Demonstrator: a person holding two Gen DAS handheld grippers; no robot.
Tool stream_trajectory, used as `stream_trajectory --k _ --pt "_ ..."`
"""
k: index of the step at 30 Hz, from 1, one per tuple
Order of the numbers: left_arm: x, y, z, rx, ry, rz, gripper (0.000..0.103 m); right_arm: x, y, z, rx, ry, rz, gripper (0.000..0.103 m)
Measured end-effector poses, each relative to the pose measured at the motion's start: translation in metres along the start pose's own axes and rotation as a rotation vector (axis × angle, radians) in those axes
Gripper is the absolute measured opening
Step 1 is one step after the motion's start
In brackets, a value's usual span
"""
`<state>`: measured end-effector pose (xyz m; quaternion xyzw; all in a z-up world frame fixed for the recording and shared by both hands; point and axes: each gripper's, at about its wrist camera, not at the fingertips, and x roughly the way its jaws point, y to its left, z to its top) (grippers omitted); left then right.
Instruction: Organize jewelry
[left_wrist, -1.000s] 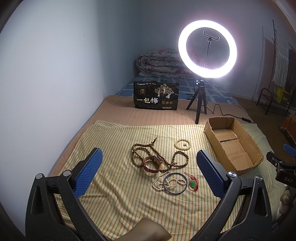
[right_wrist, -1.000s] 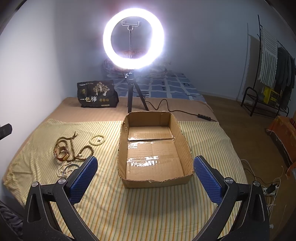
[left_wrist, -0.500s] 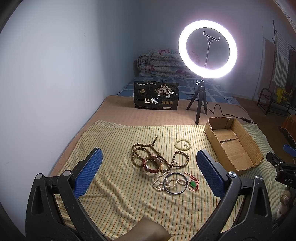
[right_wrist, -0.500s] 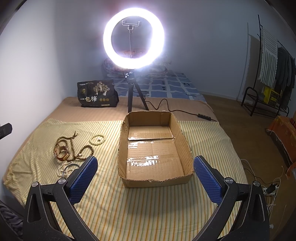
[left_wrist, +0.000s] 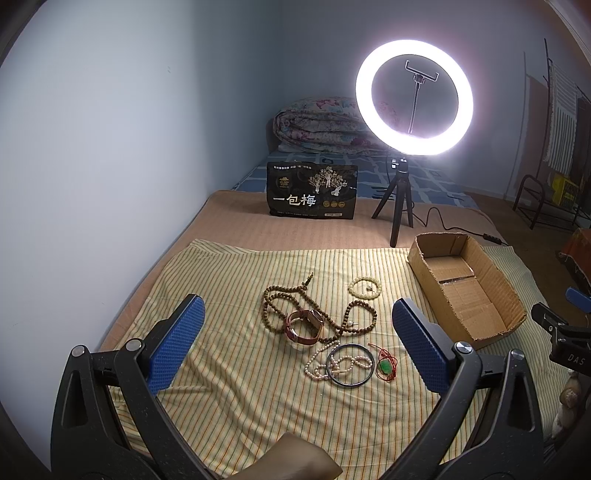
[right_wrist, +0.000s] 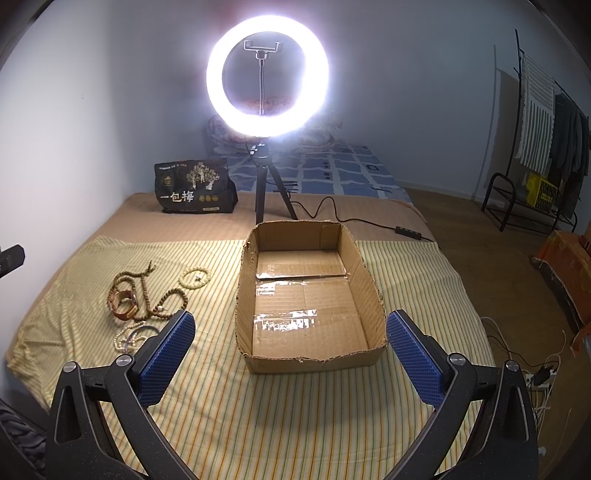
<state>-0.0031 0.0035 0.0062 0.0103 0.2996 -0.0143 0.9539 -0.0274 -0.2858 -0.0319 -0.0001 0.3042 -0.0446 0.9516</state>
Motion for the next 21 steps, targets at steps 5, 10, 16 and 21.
stream_trajectory --k 5,10,16,21 --pt "0.0 0.0001 -0.0001 -0.001 0.0 0.0 0.103 -0.0001 0.0003 -0.0002 0.0 0.0 0.0 0.103" --pt "-0.0002 0.0 -0.0004 0.0 0.0 0.0 0.103 -0.0001 0.0004 -0.0002 0.0 0.001 0.001 0.103" --pt "0.0002 0.0002 -0.0004 -0.001 0.0 0.0 0.103 -0.0001 0.0019 -0.0011 -0.001 0.001 0.001 0.103" --pt "0.0001 0.0002 -0.0005 0.0 0.0 0.001 0.103 0.0003 0.0038 -0.0021 -0.003 0.002 0.002 0.103"
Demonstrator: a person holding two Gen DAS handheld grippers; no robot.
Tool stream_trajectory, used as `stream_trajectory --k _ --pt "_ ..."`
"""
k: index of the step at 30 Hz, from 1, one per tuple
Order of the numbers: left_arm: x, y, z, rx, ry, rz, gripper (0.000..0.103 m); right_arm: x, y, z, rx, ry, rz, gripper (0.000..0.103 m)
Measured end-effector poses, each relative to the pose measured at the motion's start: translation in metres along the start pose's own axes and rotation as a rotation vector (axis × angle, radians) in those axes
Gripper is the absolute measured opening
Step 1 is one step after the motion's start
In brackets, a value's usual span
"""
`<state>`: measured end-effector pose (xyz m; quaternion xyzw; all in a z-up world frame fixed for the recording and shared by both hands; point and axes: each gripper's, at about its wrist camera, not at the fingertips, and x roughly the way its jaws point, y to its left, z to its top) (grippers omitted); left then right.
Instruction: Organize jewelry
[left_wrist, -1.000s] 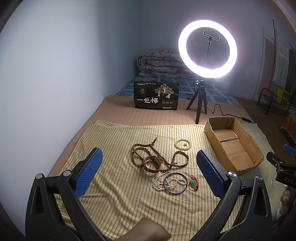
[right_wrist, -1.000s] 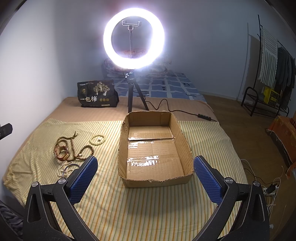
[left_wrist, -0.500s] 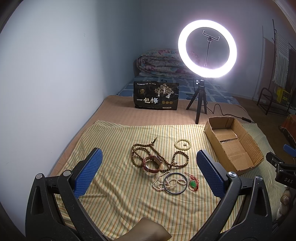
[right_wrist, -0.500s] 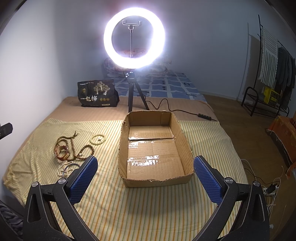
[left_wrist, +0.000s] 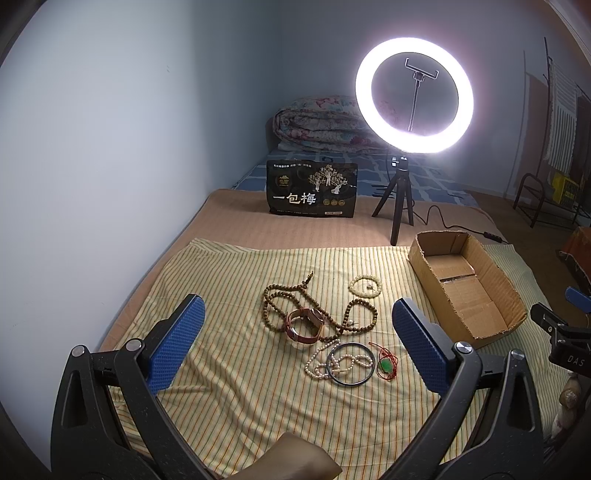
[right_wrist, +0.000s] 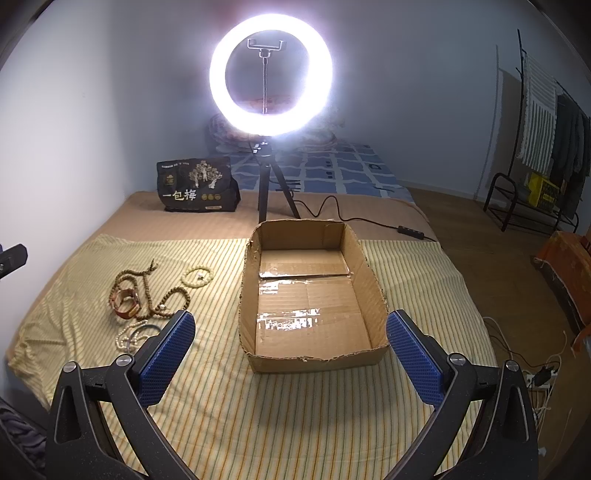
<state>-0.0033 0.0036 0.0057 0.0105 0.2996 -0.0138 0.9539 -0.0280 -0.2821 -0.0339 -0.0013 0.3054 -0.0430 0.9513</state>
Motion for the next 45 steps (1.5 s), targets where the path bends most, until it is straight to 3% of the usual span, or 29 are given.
stream_trajectory --k 14,20,27,36,45 --pt "0.01 0.009 -0.001 -0.005 0.024 0.02 0.103 0.006 0.007 0.0 -0.023 0.013 0.011 0.103" --pt "0.023 0.017 0.002 -0.015 0.064 0.034 0.103 0.011 0.013 0.0 -0.048 0.028 0.041 0.103" --pt "0.049 0.034 0.002 -0.07 0.166 0.022 0.103 0.021 0.026 0.0 -0.091 0.039 0.083 0.103" --pt "0.087 0.057 0.01 -0.092 0.217 0.029 0.102 0.049 0.059 -0.001 -0.154 0.09 0.184 0.103" --pt "0.146 0.052 -0.005 -0.11 0.396 -0.033 0.074 0.088 0.097 -0.011 -0.228 0.2 0.286 0.103"
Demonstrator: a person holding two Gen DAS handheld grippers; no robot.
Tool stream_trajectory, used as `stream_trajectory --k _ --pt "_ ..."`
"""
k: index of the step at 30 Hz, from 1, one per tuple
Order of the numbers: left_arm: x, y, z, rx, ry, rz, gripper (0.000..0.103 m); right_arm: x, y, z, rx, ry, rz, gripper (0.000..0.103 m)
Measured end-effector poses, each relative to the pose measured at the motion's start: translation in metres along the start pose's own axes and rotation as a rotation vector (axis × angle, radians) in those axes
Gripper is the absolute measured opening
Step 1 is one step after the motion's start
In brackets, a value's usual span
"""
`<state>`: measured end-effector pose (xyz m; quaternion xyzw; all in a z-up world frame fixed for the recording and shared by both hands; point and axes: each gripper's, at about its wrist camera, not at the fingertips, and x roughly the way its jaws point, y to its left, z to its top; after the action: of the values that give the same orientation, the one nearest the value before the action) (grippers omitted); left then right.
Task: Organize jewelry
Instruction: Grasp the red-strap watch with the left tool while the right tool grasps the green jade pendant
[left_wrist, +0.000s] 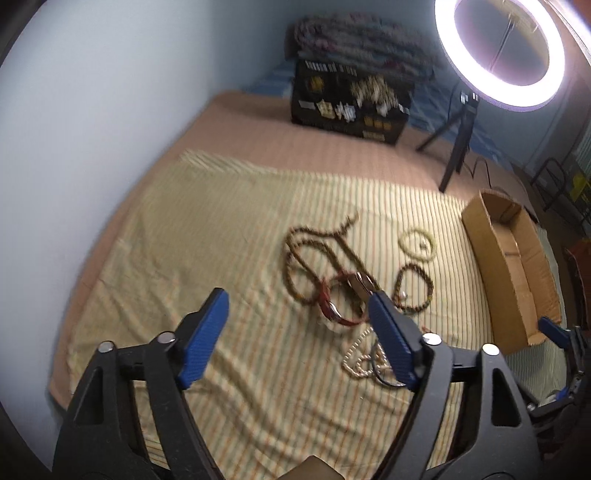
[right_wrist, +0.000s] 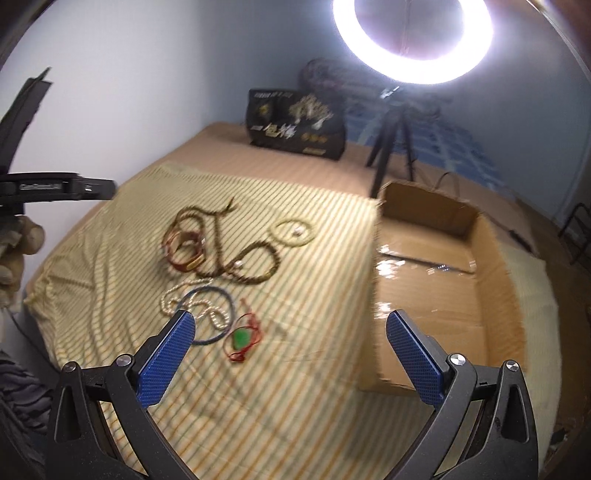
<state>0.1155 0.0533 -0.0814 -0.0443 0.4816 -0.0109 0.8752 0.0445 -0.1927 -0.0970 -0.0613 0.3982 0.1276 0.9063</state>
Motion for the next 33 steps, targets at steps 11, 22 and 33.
stream_trajectory --k 11,22,33 --pt "0.057 -0.004 -0.001 -0.083 0.17 -0.093 0.043 0.048 0.009 -0.007 -0.016 0.141 0.123 0.076" --pt "0.087 -0.004 -0.002 -0.092 0.23 -0.102 0.033 0.084 0.014 -0.018 -0.052 0.264 0.155 0.048" --pt "0.106 -0.004 0.0 -0.101 0.261 -0.102 0.027 0.092 0.018 -0.02 -0.107 0.267 0.141 0.041"
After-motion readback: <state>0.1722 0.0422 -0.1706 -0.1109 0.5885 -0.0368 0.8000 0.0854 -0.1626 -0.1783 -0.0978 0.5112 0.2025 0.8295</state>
